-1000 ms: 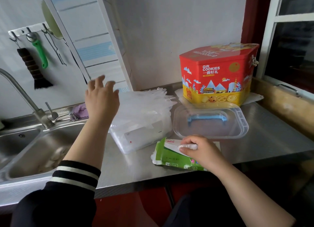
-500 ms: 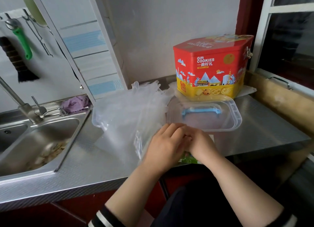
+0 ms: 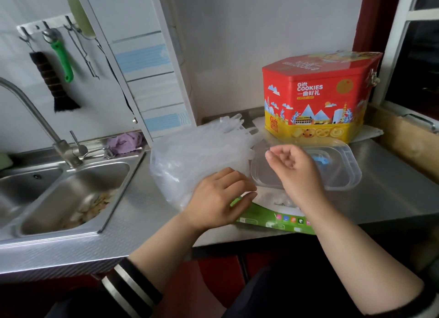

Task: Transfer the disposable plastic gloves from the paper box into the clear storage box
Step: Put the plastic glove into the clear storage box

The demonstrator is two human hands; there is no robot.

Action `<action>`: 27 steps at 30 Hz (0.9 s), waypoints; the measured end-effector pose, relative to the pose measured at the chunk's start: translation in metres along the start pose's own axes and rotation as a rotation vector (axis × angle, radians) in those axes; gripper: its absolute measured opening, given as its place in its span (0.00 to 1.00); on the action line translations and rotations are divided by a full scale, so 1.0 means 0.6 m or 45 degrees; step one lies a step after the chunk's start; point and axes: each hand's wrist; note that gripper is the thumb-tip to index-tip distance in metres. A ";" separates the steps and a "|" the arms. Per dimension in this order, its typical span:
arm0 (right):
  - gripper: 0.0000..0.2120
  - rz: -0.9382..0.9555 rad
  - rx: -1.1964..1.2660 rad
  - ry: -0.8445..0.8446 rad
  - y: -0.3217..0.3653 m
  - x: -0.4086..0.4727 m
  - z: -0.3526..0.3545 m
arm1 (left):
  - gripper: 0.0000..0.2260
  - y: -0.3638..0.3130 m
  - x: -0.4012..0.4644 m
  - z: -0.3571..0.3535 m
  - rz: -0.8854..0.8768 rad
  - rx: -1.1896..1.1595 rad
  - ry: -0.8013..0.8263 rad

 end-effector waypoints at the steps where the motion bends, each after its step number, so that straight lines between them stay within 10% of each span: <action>1: 0.07 0.068 -0.047 0.019 0.012 0.007 -0.003 | 0.07 0.004 0.001 0.004 -0.010 0.004 -0.007; 6: 0.23 0.551 -0.666 0.213 0.047 0.053 -0.034 | 0.10 0.026 0.010 0.030 -0.062 -0.027 -0.006; 17: 0.29 0.576 -0.974 0.177 0.100 0.107 -0.094 | 0.07 0.065 -0.001 0.083 -0.159 0.424 -0.167; 21: 0.08 0.467 -0.966 0.222 0.112 0.125 -0.099 | 0.16 0.060 -0.034 0.102 0.143 0.738 -0.168; 27: 0.04 0.447 -0.507 0.138 0.130 0.162 -0.095 | 0.38 0.096 -0.052 0.168 0.789 0.856 0.081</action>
Point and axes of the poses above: each hand's wrist, its own x-axis towards the middle knuckle, its own z-axis out of the back of the hand, y = z × x, and after that the axes turned 9 degrees about y, right-handed
